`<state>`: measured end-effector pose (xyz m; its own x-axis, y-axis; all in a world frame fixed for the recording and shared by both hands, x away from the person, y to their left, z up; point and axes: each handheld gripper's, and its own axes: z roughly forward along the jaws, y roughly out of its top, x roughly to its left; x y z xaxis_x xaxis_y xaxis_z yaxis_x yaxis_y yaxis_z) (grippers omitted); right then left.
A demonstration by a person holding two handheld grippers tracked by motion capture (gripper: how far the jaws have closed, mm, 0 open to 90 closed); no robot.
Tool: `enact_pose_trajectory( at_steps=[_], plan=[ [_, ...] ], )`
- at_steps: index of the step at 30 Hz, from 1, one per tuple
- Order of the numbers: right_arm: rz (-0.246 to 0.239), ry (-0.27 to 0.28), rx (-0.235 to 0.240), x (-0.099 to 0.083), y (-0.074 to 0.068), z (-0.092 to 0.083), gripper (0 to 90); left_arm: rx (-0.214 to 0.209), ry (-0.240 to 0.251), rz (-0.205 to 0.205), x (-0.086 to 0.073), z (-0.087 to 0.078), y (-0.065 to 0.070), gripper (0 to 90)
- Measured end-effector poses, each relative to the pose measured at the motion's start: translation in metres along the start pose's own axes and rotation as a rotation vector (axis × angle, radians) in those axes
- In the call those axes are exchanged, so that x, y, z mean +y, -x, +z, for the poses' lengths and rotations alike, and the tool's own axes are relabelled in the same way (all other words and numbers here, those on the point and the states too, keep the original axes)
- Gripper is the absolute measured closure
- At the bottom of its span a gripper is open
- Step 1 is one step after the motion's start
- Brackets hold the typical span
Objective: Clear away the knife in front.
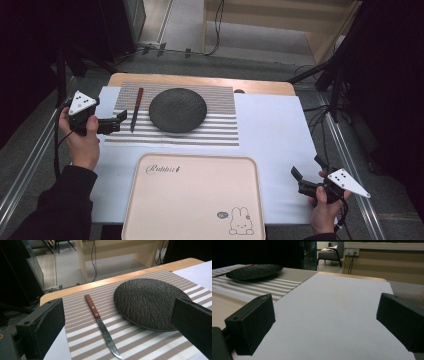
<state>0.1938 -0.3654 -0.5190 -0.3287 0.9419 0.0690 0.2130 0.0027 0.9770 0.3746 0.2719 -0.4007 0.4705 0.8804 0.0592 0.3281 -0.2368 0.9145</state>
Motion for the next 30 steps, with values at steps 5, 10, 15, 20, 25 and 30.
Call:
enact_pose_trajectory(
  at_steps=[5,10,15,20,25,30],
  plan=[
    [-0.008,-0.008,-0.007,0.000,0.000,0.000,0.6,-0.008,-0.003,-0.020,0.008,0.010,-0.004,0.0],
    [-0.015,-0.018,-0.009,0.000,-0.002,0.001,0.6,-0.002,-0.035,-0.025,0.012,0.021,-0.011,0.0],
    [-0.014,-0.019,-0.014,0.000,-0.002,0.001,0.6,0.011,-0.089,-0.051,0.018,0.038,-0.025,0.0],
    [-0.016,-0.025,-0.013,0.000,-0.002,0.002,0.6,0.022,-0.128,-0.069,0.022,0.053,-0.033,0.0],
    [-0.021,-0.024,-0.013,0.001,-0.002,0.002,0.6,0.017,-0.194,-0.089,0.024,0.073,-0.038,0.0],
    [-0.020,-0.027,-0.012,0.001,-0.003,0.002,0.7,0.018,-0.274,-0.120,0.023,0.093,-0.042,3.4]
  ],
)
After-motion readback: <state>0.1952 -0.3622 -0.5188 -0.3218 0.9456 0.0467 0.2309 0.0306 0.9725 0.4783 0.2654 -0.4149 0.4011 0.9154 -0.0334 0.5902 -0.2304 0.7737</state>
